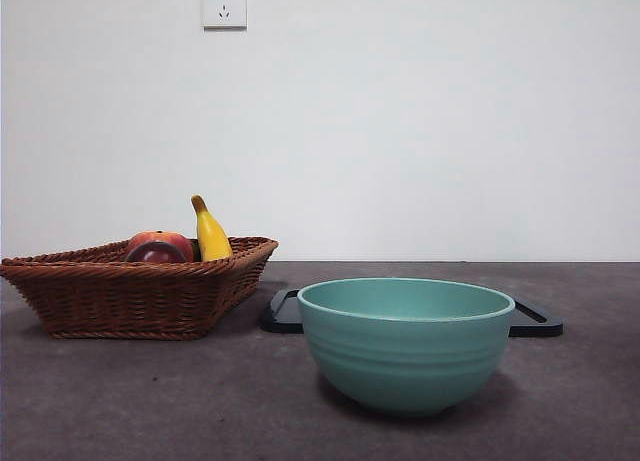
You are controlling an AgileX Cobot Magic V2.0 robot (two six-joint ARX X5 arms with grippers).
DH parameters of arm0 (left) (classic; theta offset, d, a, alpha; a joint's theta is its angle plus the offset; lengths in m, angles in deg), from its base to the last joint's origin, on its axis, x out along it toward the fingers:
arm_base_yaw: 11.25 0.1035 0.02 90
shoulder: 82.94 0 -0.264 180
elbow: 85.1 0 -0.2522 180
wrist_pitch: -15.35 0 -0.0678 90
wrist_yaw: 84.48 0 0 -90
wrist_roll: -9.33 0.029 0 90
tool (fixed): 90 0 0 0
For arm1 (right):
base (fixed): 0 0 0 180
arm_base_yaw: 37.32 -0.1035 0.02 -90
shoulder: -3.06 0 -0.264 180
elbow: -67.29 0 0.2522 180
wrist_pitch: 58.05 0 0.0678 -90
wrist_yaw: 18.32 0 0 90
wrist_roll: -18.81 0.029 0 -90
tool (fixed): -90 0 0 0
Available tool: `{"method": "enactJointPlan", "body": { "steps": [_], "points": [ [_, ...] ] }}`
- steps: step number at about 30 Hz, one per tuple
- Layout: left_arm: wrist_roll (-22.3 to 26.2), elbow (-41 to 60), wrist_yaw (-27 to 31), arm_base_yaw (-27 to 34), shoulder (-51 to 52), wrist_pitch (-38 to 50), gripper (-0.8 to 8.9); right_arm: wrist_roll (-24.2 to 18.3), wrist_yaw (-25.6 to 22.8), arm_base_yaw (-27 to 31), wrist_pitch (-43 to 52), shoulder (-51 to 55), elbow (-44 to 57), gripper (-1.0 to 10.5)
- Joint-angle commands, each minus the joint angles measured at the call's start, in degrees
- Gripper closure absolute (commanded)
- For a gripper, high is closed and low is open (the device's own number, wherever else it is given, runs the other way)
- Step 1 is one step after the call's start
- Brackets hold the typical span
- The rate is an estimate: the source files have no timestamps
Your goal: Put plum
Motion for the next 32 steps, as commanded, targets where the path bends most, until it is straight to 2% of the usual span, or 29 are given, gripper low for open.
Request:
{"method": "enactJointPlan", "body": {
  "steps": [1,12,15,17,19,23,28,32],
  "points": [
    [-0.3,1.2,0.2,0.1,0.0,-0.5,8.07,-0.7,0.0,-0.3,0.6,-0.3,-0.9,9.4],
    [-0.3,1.2,0.2,0.1,0.0,-0.5,8.07,-0.7,0.0,-0.3,0.6,-0.3,-0.9,9.4],
    [-0.3,1.2,0.2,0.1,0.0,-0.5,8.07,-4.8,-1.2,-0.2,0.7,-0.2,-0.9,9.4],
    [-0.3,1.2,0.2,0.1,0.0,-0.5,8.07,-7.3,-5.0,1.2,1.9,0.4,-0.8,9.4],
    [-0.3,1.2,0.2,0.1,0.0,-0.5,8.07,-8.5,-7.6,3.8,5.7,1.4,-0.1,9.4],
    [-0.3,1.2,0.2,0.1,0.0,-0.5,8.07,-9.8,-7.6,11.6,15.7,5.3,3.8,9.4],
    [-0.3,1.2,0.2,0.1,0.0,-0.5,8.07,-12.7,-9.2,21.5,27.8,12.2,12.8,9.4],
    [-0.3,1.2,0.2,0.1,0.0,-0.5,8.07,-12.9,-11.0,27.1,35.3,18.7,21.3,9.4]
  ]
}}
